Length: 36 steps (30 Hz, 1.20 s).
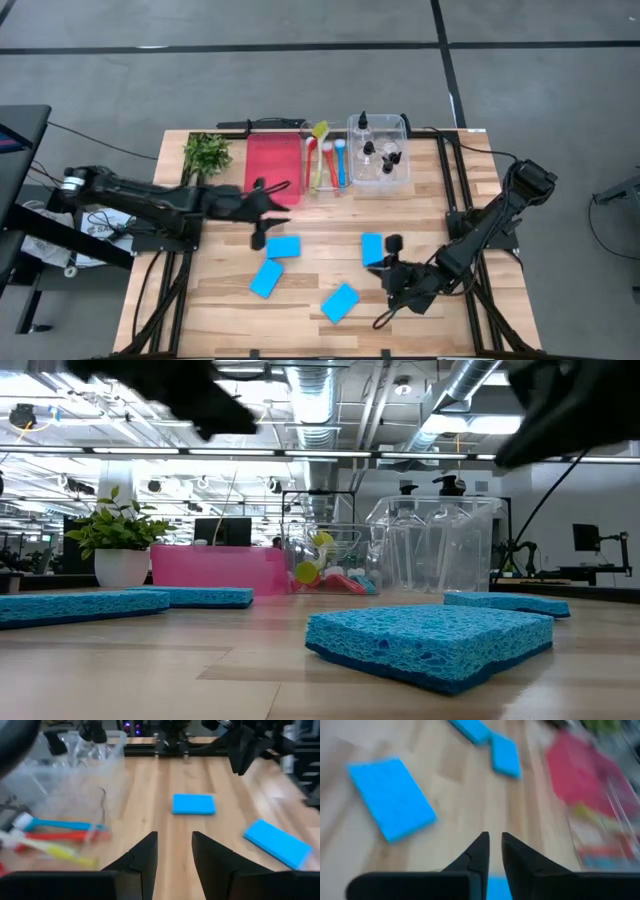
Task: Pick & Place Kitchen Sink Supplies
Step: Put the bottom left blue sponge into the red bin
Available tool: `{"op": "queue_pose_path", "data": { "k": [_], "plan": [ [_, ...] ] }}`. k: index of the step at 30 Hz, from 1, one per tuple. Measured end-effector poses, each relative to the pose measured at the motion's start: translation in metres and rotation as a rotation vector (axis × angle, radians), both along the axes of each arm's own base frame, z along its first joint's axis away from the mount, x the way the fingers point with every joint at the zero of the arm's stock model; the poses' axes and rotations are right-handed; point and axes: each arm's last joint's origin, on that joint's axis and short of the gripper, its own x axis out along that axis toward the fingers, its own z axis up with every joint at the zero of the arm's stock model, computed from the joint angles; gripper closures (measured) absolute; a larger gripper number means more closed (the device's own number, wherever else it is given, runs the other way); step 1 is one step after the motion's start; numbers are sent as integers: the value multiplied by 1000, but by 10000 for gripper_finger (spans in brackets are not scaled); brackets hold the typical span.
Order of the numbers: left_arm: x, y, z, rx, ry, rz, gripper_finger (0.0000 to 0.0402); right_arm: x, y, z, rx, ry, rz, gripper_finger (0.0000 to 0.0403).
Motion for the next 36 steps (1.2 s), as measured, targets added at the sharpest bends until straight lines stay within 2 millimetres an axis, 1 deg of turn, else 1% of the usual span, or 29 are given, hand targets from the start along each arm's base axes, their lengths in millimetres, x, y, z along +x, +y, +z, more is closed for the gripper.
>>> {"op": "queue_pose_path", "data": {
  "k": [2, 5, 7, 9, 11, 14, 17, 20, 22, 24, 25, 33, 36],
  "plan": [
    [-18, -4, -7, -38, -22, -12, 279, 11, -1, 6, 2, -23, 90, 369],
    [-35, -8, -18, -96, -54, -28, 279, 28, -10, 14, -21, -60, 196, 391],
    [-42, -11, -25, -124, -57, -41, 279, 39, -22, 17, -55, -70, 212, 400],
    [-45, -15, -30, -137, -59, -61, 279, 46, -38, 19, -79, -63, 182, 398],
    [-47, -20, -36, -147, -45, -81, 279, 51, -57, 22, -68, -50, 149, 394],
    [-46, -26, -42, -149, -16, -110, 279, 49, -82, 31, -3, -26, 162, 393],
    [-44, -32, -46, -144, 5, -135, 279, 41, -104, 45, 72, -37, 191, 396],
    [-41, -34, -50, -142, 16, -139, 279, 29, -121, 58, 124, -61, 207, 401],
    [-37, -35, -52, -140, 13, -138, 279, 22, -129, 61, 145, -92, 209, 402],
    [-34, -36, -55, -136, 22, -138, 279, 14, -133, 57, 152, -117, 198, 401],
    [-32, -37, -57, -135, 28, -138, 279, 10, -134, 52, 159, -129, 189, 400],
    [-23, -40, -74, -120, 100, -131, 279, -21, -138, -4, 277, -191, 61, 400],
    [-22, -40, -78, -115, 120, -130, 279, -28, -138, -20, 305, -208, -8, 401]
  ]
}}
